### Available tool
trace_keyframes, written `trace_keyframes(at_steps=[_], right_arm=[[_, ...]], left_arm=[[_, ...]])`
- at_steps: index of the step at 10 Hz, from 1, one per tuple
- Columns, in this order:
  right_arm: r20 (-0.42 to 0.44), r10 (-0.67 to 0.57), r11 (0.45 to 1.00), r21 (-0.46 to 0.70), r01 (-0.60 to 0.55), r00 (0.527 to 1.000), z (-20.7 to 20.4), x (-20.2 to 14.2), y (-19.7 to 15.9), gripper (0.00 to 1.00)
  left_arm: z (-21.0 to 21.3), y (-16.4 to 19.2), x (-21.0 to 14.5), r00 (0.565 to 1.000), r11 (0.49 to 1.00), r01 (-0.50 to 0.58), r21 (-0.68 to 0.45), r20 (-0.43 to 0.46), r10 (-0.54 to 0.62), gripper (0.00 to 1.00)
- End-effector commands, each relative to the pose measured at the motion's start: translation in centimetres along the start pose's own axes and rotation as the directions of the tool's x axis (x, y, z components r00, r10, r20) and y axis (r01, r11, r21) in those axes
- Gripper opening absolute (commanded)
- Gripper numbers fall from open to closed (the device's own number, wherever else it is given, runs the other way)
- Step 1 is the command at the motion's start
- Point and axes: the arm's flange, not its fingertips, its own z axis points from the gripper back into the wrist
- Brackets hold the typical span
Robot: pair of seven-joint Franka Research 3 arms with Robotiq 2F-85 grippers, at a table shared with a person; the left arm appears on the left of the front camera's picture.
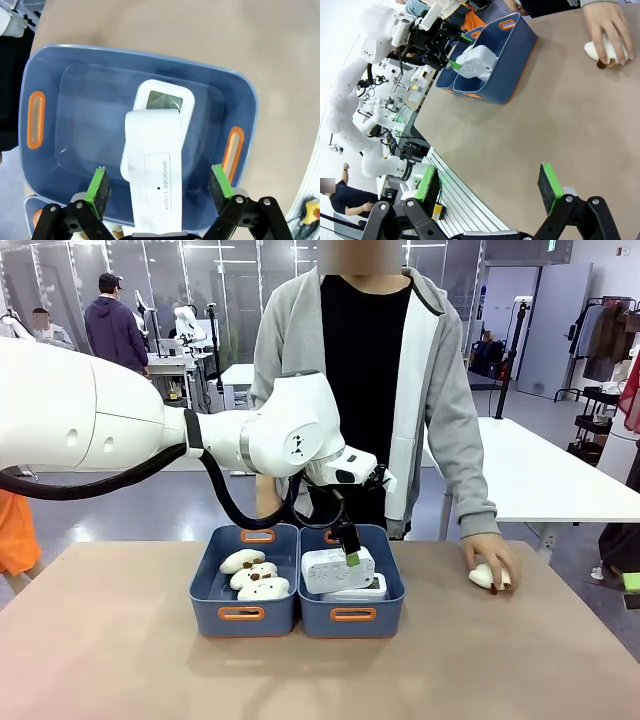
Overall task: Sort the digital clocks into the basket.
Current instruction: Pick up the Digital clock from the table and place it into the empty Plastic storage basket.
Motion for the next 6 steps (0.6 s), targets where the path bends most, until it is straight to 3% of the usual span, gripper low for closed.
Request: trace_keyframes(at_steps=[1, 2, 3, 5, 6], right_arm=[[0.012, 0.009, 1.000, 0.002, -0.009, 1.000, 0.0, 0.1, 0.2, 1.00], [0.012, 0.009, 1.000, 0.002, -0.009, 1.000, 0.0, 0.1, 0.2, 1.00], [0.012, 0.009, 1.000, 0.002, -0.009, 1.000, 0.0, 0.1, 0.2, 1.00], [0.012, 0.009, 1.000, 0.002, -0.009, 1.000, 0.0, 0.1, 0.2, 1.00], [0.012, 0.009, 1.000, 0.002, -0.009, 1.000, 0.0, 0.1, 0.2, 1.00]], left_arm=[[1.7, -0.8, -1.1, 0.996, 0.995, -0.028, 0.095, -0.082, 0.036, 1.00], [4.7, -0.9, -3.0, 0.984, 0.978, -0.118, 0.172, -0.115, 0.139, 1.00], [8.2, -0.5, -5.7, 0.966, 0.960, -0.248, 0.129, -0.043, 0.256, 1.00], [12.9, 0.7, -11.3, 0.913, 0.916, -0.390, -0.090, 0.089, 0.398, 1.00], [14.3, 1.2, -14.7, 0.861, 0.865, -0.465, -0.189, 0.130, 0.492, 1.00]])
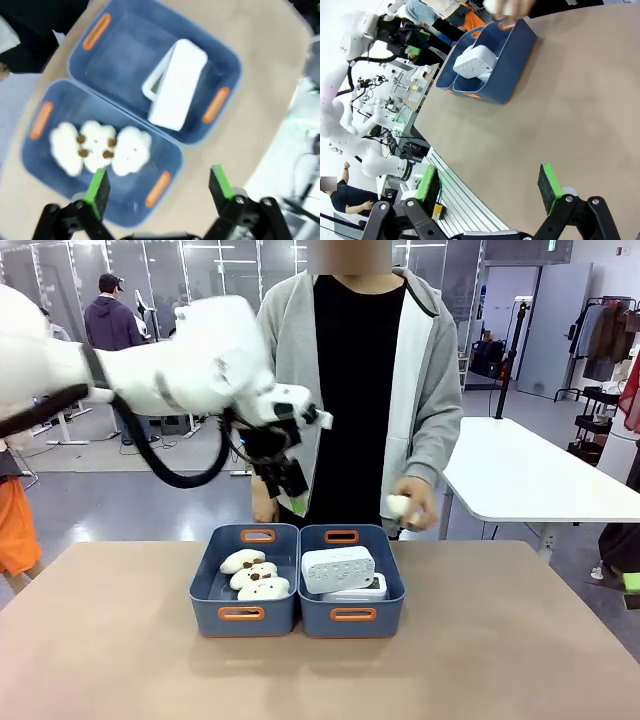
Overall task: Sort the digital clocks into the basket.
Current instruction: Pick up the Digital clock from the table and place it into the empty Plastic storage basket.
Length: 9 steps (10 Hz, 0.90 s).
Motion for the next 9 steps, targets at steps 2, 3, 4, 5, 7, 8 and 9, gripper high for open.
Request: trace_keyframes(at_steps=[2, 3, 4, 5, 7, 8, 9], right_arm=[[0.012, 0.009, 1.000, 0.002, -0.009, 1.000, 0.0, 0.1, 0.2, 1.00], [0.012, 0.009, 1.000, 0.002, -0.009, 1.000, 0.0, 0.1, 0.2, 1.00], [0.012, 0.009, 1.000, 0.002, -0.009, 1.000, 0.0, 0.1, 0.2, 1.00], [0.012, 0.009, 1.000, 0.002, -0.009, 1.000, 0.0, 0.1, 0.2, 1.00], [0.012, 0.009, 1.000, 0.002, -0.009, 1.000, 0.0, 0.1, 0.2, 1.00], [0.012, 0.009, 1.000, 0.002, -0.009, 1.000, 0.0, 0.1, 0.2, 1.00], [0.012, 0.009, 1.000, 0.002, -0.009, 1.000, 0.0, 0.1, 0.2, 1.00]], left_arm=[[5.0, 3.3, -12.8, 0.937, 0.945, -0.220, -0.243, 0.218, 0.275, 1.00], [6.6, 4.2, -17.8, 0.903, 0.917, -0.273, -0.292, 0.251, 0.349, 1.00], [7.6, 5.1, -23.1, 0.860, 0.891, -0.322, -0.320, 0.294, 0.416, 1.00], [8.2, 6.0, -29.4, 0.799, 0.850, -0.380, -0.365, 0.333, 0.500, 1.00], [7.7, 7.3, -40.1, 0.642, 0.778, -0.455, -0.433, 0.446, 0.623, 1.00], [7.6, 7.6, -45.7, 0.530, 0.728, -0.493, -0.476, 0.499, 0.686, 1.00], [8.0, 7.0, -50.7, 0.440, 0.691, -0.526, -0.495, 0.537, 0.720, 1.00]])
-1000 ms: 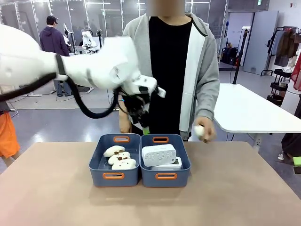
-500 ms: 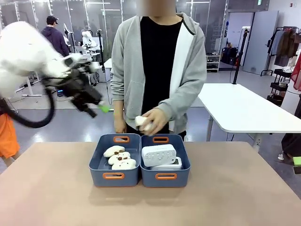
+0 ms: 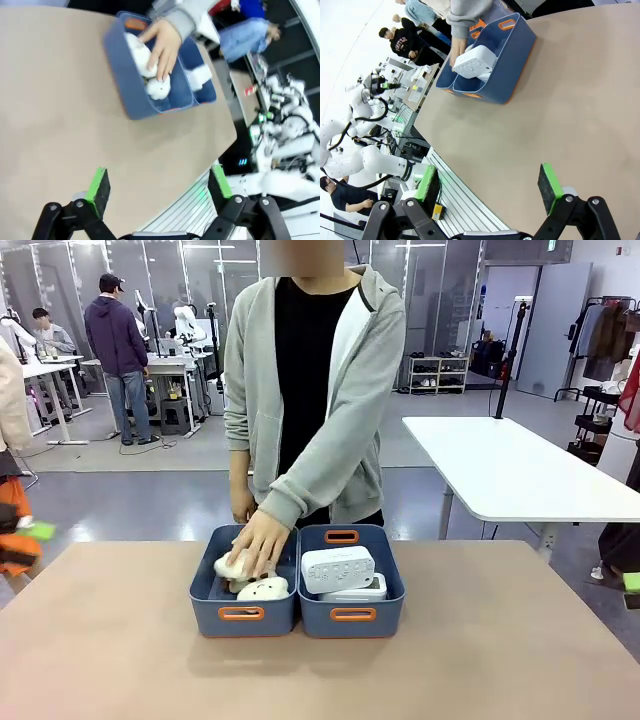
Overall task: Sort the digital clocks into the basket.
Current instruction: Pick up the Digital clock from the table and place it into the empty Plastic storage basket.
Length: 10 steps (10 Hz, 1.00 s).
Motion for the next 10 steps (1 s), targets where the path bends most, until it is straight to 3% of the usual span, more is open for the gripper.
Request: trace_keyframes(at_steps=[1, 4, 5, 6, 10], right_arm=[[0.012, 0.009, 1.000, 0.003, -0.010, 1.000, 0.0, 0.1, 0.2, 1.00], [0.012, 0.009, 1.000, 0.003, -0.010, 1.000, 0.0, 0.1, 0.2, 1.00], [0.012, 0.009, 1.000, 0.003, -0.010, 1.000, 0.0, 0.1, 0.2, 1.00], [0.012, 0.009, 1.000, 0.003, -0.010, 1.000, 0.0, 0.1, 0.2, 1.00], [0.012, 0.009, 1.000, 0.003, -0.010, 1.000, 0.0, 0.1, 0.2, 1.00]], left_arm=[[3.0, 2.3, -2.1, 0.987, 1.000, -0.009, -0.016, 0.161, 0.011, 1.00], [8.5, 6.0, -5.9, 0.935, 0.987, -0.163, -0.011, 0.318, 0.158, 1.00], [8.0, 6.5, -5.2, 0.951, 0.986, -0.165, -0.011, 0.265, 0.162, 1.00], [10.0, 6.2, -4.3, 0.947, 0.987, -0.162, 0.025, 0.284, 0.148, 1.00], [10.0, 6.2, -4.3, 0.947, 0.987, -0.162, 0.025, 0.284, 0.148, 1.00]])
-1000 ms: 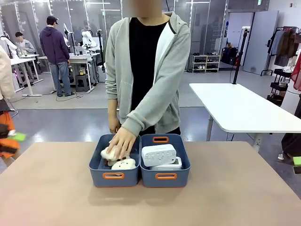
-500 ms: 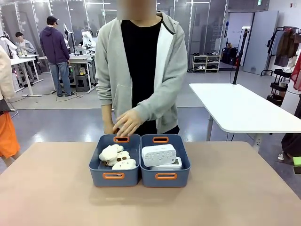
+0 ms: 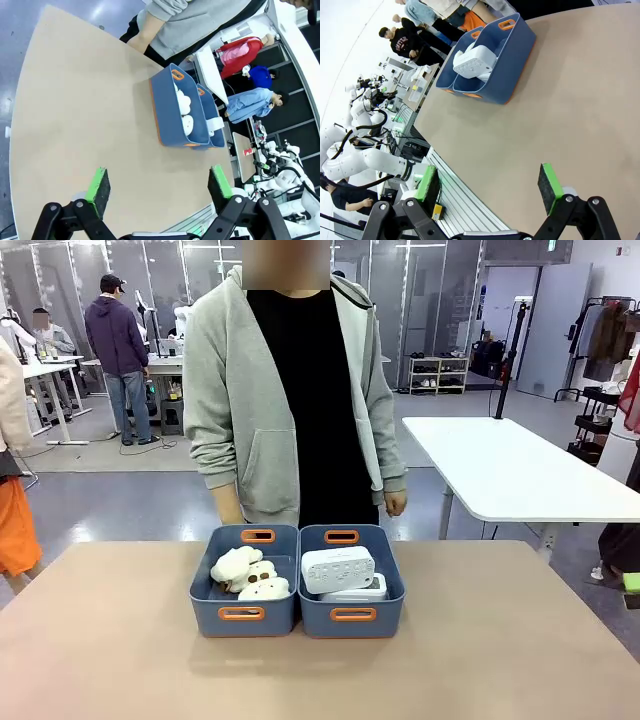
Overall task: Sort the digital clocks into the basket.
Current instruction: Pick up the Digital clock from the table and place it into the empty Plastic storage basket.
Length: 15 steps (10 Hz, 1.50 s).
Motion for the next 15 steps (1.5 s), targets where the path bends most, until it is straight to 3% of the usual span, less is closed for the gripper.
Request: trace_keyframes(at_steps=[1, 15], right_arm=[[0.012, 0.009, 1.000, 0.003, -0.009, 1.000, -0.01, 0.14, 0.17, 1.00], [0.012, 0.009, 1.000, 0.003, -0.009, 1.000, -0.01, 0.14, 0.17, 1.00]], left_arm=[[0.22, -0.18, 0.11, 1.000, 1.000, 0.009, -0.017, 0.014, -0.008, 1.00], [0.22, -0.18, 0.11, 1.000, 1.000, 0.009, -0.017, 0.014, -0.008, 1.00]])
